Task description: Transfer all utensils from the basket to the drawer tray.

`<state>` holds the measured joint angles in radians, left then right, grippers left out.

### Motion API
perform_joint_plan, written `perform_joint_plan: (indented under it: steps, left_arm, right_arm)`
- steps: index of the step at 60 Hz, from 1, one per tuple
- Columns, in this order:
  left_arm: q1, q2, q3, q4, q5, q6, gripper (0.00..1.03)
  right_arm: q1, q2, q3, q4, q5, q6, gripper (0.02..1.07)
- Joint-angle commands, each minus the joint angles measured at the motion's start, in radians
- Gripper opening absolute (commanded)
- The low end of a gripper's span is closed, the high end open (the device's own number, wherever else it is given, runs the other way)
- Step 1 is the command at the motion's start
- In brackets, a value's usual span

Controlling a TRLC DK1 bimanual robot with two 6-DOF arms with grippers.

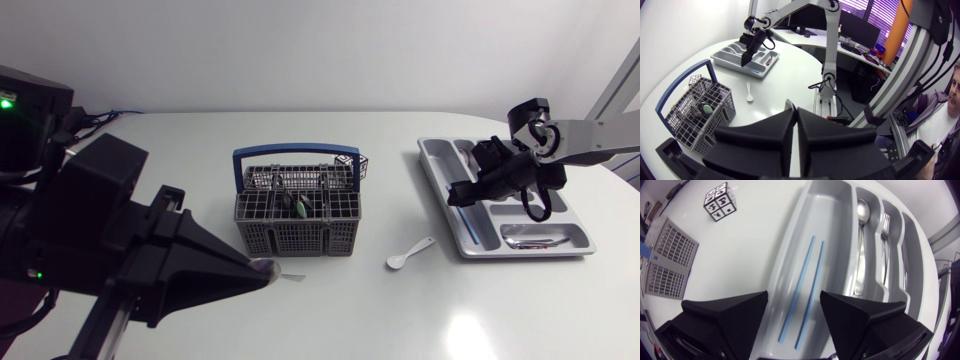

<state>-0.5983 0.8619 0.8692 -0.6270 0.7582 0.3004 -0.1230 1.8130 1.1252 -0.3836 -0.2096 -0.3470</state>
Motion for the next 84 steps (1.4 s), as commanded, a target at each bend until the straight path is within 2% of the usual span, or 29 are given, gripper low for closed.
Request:
perform_joint_plan:
  steps: [1,10,15,17,23,38,42,52,60,72,77,84]
  left_arm:
    - [-0.009,0.031,-0.021,0.018,0.003,0.022,0.04]
    - [-0.031,0.071,-0.027,0.058,-0.019,0.02,0.04]
    - [-0.032,0.091,-0.03,0.078,-0.023,0.019,0.04]
    - [-0.032,0.098,-0.03,0.087,-0.025,0.017,0.04]
    - [-0.034,0.117,-0.033,0.112,-0.042,0.014,0.04]
    - [-0.034,0.173,-0.029,0.154,-0.051,0.013,0.04]
    - [-0.035,0.184,-0.027,0.161,-0.053,0.014,0.04]
    - [-0.034,0.189,-0.03,0.159,-0.054,0.02,0.04]
    - [-0.035,0.209,-0.021,0.161,-0.054,0.023,0.04]
    - [-0.04,0.232,-0.007,0.159,-0.054,0.026,0.04]
    - [-0.035,0.238,-0.002,0.159,-0.054,0.031,0.04]
    - [-0.035,0.264,0.008,0.161,-0.054,0.04,0.04]
  right_arm:
    - [0.026,-0.066,-0.053,0.015,-0.027,-0.098,1.0]
    - [0.071,-0.13,-0.093,0.029,-0.043,-0.303,1.0]
    - [0.115,-0.153,-0.108,0.029,0.018,-0.474,1.02]
    - [0.121,-0.155,-0.091,-0.001,0.018,-0.492,1.02]
    - [0.155,-0.149,-0.035,-0.21,-0.02,-0.661,1.02]
    - [0.243,-0.07,0.061,-0.368,-0.024,-0.842,1.02]
    - [0.278,-0.044,0.054,-0.396,-0.016,-0.911,0.95]
    - [0.333,0.029,0.051,-0.446,0.056,-1.034,0.92]
    - [0.355,0.078,0.07,-0.445,0.101,-1.101,0.8]
    - [0.358,0.149,0.091,-0.417,0.139,-1.172,0.78]
    - [0.359,0.17,0.082,-0.388,0.153,-1.196,0.66]
    - [0.368,0.18,0.062,-0.367,0.157,-1.221,0.43]
